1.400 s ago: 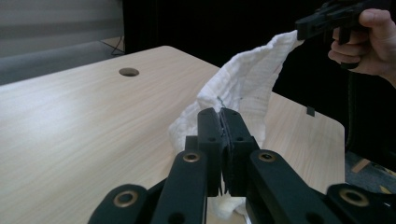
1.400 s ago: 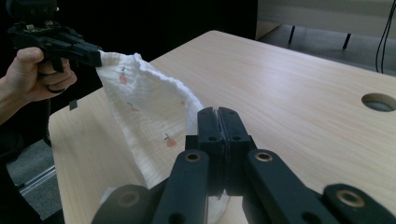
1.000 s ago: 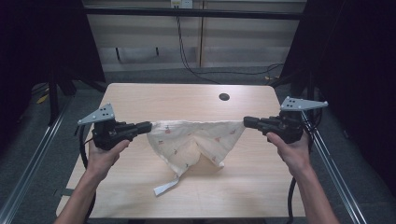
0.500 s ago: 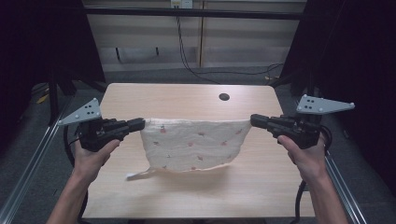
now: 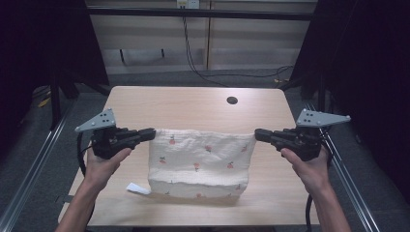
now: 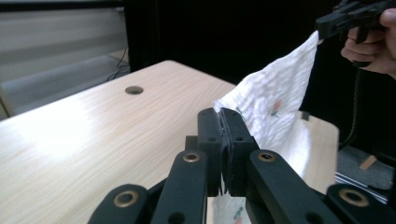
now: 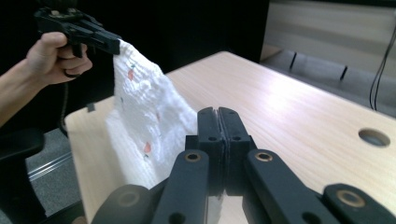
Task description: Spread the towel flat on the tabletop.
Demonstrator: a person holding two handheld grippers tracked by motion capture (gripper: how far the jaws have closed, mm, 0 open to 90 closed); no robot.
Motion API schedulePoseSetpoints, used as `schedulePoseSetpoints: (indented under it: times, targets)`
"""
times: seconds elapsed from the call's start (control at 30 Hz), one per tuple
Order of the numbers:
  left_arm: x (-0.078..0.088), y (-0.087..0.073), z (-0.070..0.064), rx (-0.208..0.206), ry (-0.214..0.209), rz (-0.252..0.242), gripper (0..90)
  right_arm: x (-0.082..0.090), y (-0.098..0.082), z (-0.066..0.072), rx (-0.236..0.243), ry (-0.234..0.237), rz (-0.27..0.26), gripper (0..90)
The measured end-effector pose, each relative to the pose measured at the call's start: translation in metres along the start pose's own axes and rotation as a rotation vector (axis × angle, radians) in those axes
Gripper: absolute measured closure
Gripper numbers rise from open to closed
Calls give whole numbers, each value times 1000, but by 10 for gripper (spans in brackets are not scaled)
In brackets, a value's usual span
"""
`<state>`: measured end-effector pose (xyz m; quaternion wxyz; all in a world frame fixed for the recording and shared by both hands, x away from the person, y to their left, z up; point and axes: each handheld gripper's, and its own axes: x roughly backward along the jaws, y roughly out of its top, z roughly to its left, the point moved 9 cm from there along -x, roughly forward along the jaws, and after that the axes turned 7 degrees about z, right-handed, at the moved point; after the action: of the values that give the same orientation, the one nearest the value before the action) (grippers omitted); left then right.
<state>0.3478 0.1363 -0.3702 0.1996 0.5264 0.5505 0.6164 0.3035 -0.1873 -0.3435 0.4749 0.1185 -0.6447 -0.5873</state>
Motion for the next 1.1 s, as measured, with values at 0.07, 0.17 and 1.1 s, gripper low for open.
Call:
schedulePoseSetpoints:
  times: [0.07,0.17,1.1]
  targets:
    - [-8,-3,10,34,-7,-8,882,-11,-5,-15,-21,-17,21,893]
    - [-13,-8,17,52,-3,4,882,-22,-10,-28,-39,-36,38,893]
    - [-36,-48,63,162,70,63,882,-89,-24,-83,-123,-80,83,892]
